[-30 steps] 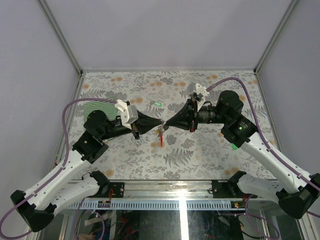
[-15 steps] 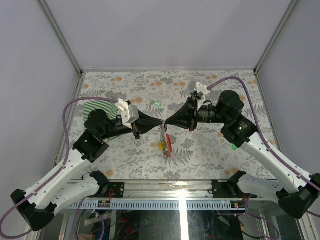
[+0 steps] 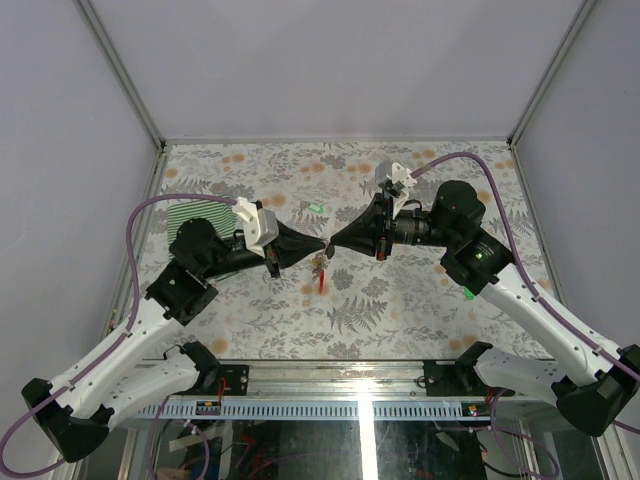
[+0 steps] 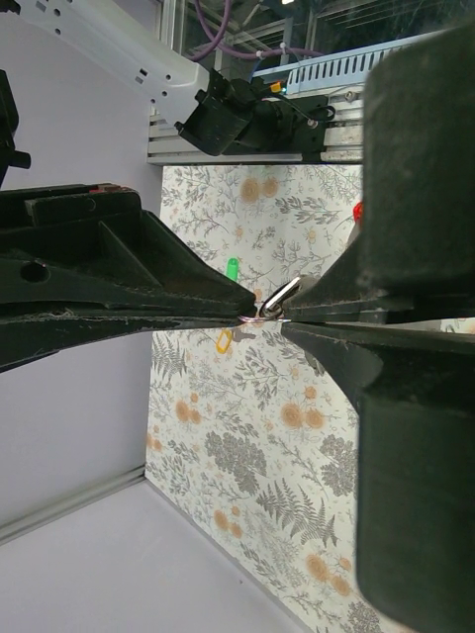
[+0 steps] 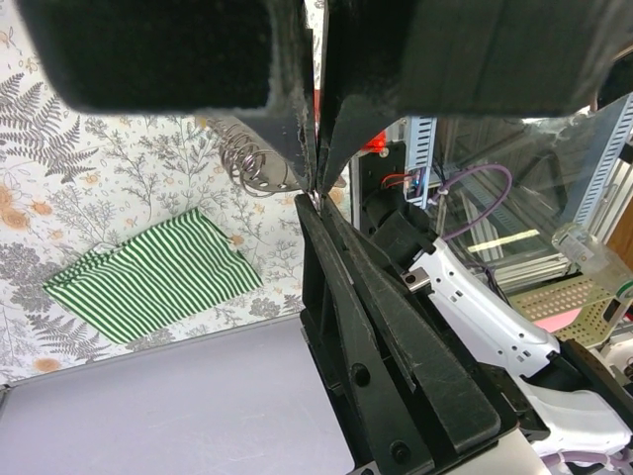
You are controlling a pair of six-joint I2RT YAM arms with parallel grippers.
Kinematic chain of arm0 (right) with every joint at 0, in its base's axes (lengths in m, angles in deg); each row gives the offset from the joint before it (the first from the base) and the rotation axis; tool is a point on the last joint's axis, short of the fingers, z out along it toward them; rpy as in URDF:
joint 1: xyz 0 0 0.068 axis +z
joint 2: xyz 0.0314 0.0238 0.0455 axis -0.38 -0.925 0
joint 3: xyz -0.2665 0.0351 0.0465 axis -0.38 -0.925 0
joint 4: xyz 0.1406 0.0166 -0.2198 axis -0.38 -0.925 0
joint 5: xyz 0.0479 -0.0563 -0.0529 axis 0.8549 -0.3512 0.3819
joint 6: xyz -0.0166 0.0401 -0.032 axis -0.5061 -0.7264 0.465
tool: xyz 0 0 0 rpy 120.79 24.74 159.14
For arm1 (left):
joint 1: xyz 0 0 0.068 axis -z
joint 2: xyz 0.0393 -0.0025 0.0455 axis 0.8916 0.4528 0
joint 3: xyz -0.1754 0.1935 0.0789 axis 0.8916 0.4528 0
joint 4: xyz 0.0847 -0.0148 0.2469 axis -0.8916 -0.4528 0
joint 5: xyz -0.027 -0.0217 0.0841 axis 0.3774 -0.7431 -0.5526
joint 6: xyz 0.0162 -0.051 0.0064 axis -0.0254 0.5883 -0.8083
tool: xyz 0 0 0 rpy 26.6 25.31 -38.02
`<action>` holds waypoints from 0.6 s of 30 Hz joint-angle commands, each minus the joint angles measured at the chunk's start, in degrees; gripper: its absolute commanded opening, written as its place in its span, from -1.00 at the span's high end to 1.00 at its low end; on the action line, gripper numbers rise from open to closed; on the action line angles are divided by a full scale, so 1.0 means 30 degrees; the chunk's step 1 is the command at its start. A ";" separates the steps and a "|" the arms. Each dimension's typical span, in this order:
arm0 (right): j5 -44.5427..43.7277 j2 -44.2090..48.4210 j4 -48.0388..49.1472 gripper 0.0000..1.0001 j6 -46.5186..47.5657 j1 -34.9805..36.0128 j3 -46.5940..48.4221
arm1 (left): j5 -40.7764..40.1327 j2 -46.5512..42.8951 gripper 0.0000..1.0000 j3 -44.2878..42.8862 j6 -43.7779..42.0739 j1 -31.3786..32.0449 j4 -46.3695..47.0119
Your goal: Put the keys on the keyring
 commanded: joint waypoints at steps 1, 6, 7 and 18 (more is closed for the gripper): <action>-0.0728 0.0092 0.0194 1.00 0.0413 0.0153 0.0326 | 0.0060 -0.0190 1.00 -0.0871 -0.0233 0.0073 0.0768; -0.0772 0.0260 0.0026 1.00 0.0434 0.0153 0.0096 | -0.0065 -0.0231 1.00 -0.0867 -0.0250 0.0079 0.0751; -0.0798 0.0294 0.0027 1.00 0.0432 0.0153 0.0057 | -0.0083 -0.0239 1.00 -0.0854 -0.0272 0.0090 0.0740; -0.1192 0.0722 -0.0808 1.00 0.0836 0.0153 -0.0141 | -0.0227 -0.0243 1.00 -0.0885 -0.0275 0.0088 0.0730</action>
